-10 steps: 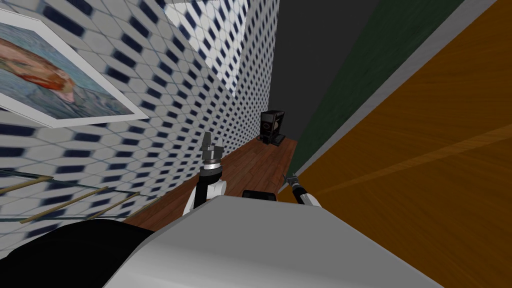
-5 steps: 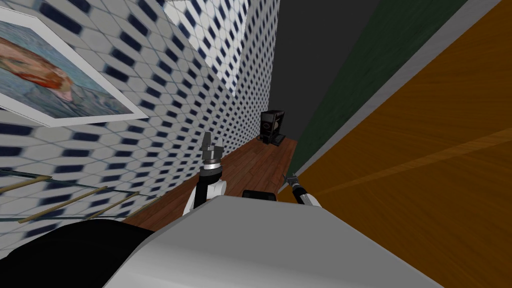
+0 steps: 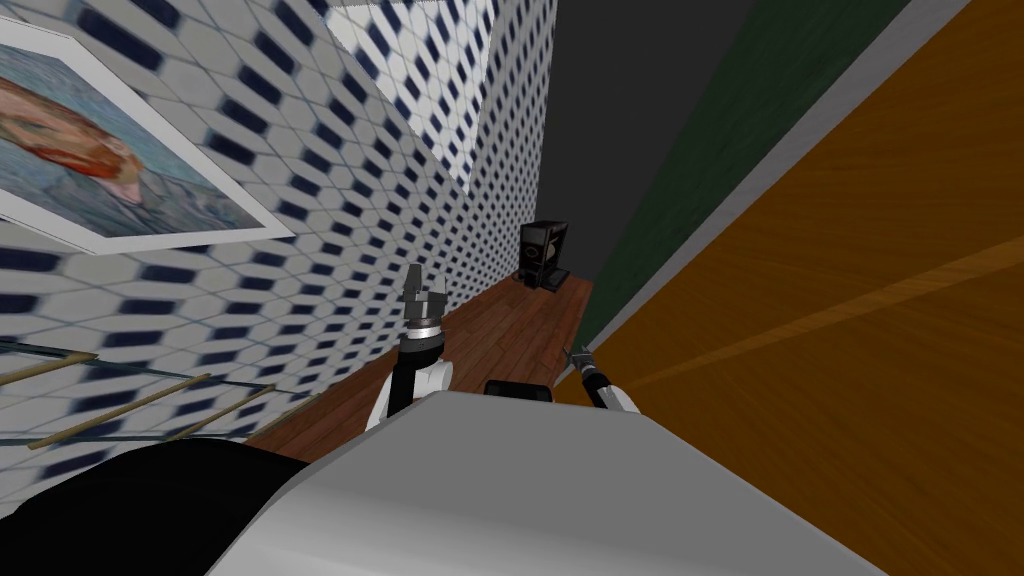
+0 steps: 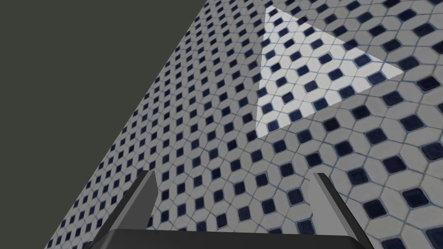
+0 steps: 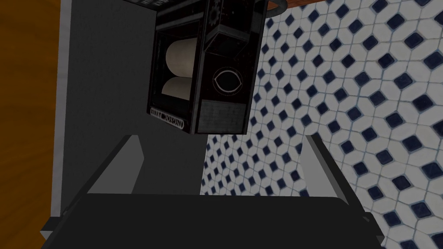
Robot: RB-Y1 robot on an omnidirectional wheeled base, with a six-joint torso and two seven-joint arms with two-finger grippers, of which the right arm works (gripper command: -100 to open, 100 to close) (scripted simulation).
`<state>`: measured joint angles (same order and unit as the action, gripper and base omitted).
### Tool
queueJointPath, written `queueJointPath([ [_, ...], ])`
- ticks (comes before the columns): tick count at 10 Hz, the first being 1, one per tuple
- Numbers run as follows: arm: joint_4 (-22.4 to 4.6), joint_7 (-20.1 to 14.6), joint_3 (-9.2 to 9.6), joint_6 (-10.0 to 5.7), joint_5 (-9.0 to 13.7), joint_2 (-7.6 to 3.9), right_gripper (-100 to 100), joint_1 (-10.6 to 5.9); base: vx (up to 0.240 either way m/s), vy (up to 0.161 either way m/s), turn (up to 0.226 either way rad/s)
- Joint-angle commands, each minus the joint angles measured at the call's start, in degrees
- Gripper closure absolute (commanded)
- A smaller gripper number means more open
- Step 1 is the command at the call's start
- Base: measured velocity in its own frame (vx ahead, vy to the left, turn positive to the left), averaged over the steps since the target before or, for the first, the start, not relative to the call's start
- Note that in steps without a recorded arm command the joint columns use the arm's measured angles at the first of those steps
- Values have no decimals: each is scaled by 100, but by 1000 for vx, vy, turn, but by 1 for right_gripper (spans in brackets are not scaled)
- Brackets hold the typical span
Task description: Push the door open
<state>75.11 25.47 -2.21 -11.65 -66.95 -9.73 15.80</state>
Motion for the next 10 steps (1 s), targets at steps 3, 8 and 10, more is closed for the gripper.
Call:
queueJointPath([
  [3,-32,-18,-13,2,25,-23,-100,-12,0,-6,1],
  [8,-48,-39,1,-12,53,-21,-100,-28,0,-7,1],
  [10,-48,-39,1,-12,53,-21,-100,-28,2,0,19],
])
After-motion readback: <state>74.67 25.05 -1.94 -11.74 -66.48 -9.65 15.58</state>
